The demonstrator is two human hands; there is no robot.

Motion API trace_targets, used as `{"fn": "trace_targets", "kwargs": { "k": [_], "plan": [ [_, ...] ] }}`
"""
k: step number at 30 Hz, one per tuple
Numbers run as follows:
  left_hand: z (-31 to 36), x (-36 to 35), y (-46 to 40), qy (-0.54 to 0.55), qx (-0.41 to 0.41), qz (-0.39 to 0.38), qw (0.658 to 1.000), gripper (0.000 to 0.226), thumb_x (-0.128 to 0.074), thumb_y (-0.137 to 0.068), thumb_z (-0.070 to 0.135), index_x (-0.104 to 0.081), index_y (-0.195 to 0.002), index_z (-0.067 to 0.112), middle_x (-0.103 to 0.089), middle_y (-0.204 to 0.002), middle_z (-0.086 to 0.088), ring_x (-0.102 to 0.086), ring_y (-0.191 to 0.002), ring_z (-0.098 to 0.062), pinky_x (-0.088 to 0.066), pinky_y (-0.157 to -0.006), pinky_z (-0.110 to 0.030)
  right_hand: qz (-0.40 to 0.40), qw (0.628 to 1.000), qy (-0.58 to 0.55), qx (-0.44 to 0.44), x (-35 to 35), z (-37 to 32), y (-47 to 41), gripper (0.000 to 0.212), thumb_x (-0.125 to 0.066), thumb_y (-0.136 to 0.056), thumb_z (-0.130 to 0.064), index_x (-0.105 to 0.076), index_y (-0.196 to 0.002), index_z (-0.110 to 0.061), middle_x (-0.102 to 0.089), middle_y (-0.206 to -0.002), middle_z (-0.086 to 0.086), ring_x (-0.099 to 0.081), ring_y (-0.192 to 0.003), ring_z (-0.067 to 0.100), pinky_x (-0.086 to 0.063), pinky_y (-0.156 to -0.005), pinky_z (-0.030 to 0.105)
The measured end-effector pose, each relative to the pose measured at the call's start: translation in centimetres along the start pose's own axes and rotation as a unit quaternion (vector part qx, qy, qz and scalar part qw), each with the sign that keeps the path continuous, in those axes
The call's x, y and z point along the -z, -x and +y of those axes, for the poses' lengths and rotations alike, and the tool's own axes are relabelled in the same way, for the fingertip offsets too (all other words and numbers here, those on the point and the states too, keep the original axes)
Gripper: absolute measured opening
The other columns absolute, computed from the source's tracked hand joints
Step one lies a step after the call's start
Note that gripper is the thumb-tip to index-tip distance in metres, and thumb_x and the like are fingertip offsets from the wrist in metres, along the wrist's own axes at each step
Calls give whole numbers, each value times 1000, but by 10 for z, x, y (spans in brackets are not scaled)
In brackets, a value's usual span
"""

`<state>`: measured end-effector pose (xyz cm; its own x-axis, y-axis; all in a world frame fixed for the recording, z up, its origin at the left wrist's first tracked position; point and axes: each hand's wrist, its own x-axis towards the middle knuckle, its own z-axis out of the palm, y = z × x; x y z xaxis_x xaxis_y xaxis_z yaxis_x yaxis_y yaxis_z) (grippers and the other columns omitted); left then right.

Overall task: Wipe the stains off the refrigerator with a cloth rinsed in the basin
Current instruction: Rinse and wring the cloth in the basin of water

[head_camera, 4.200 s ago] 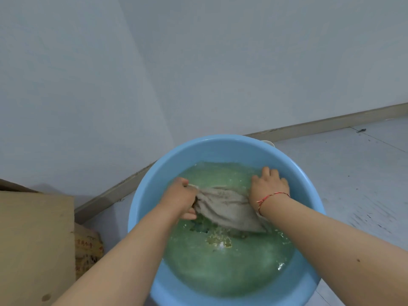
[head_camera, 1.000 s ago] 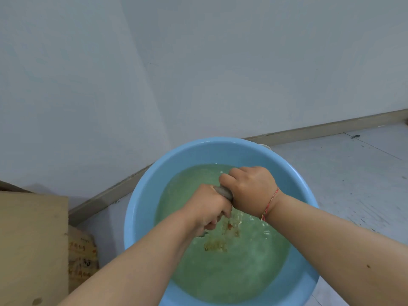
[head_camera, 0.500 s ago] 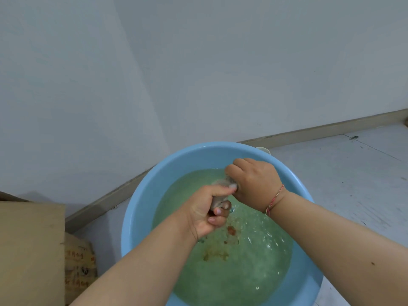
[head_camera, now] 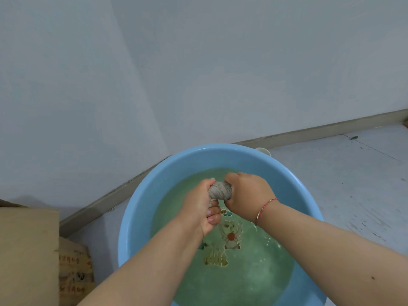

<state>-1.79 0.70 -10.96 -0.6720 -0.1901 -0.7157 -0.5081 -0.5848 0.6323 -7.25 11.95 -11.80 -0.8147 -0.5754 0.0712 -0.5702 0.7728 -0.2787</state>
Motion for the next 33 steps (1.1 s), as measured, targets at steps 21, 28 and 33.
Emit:
{"fn": "trace_targets", "kwargs": {
  "k": [21, 28, 33],
  "plan": [
    [159, -79, 132, 27, -120, -45, 991, 43, -45, -86, -15, -46, -126, 3, -60, -99, -19, -65, -81, -26, -54, -76, -42, -186, 774, -579, -175, 210, -12, -6, 11, -60, -92, -19, -62, -99, -12, -64, -74, -4, -60, -64, 7, -49, -61, 17],
    [209, -131, 213, -31, -158, -76, 984, 30, -63, -84, -4, -57, -111, 6, -66, -90, -10, -67, -77, -18, -55, -67, -31, -96, 852, -476, -195, 330, -16, -4, 6, -62, -89, -19, -67, -88, -18, -64, -83, -4, -58, -79, 9, -47, -79, 25],
    [235, -182, 270, -90, -188, -75, 975, 34, -74, -74, 27, -56, -94, 7, -66, -77, -6, -66, -71, -18, -54, -67, -34, -56, 966, -242, -71, 413, -24, 10, 41, -79, -65, -35, -66, -99, -15, -62, -96, -1, -54, -94, 15, -45, -83, 30]
  ]
}}
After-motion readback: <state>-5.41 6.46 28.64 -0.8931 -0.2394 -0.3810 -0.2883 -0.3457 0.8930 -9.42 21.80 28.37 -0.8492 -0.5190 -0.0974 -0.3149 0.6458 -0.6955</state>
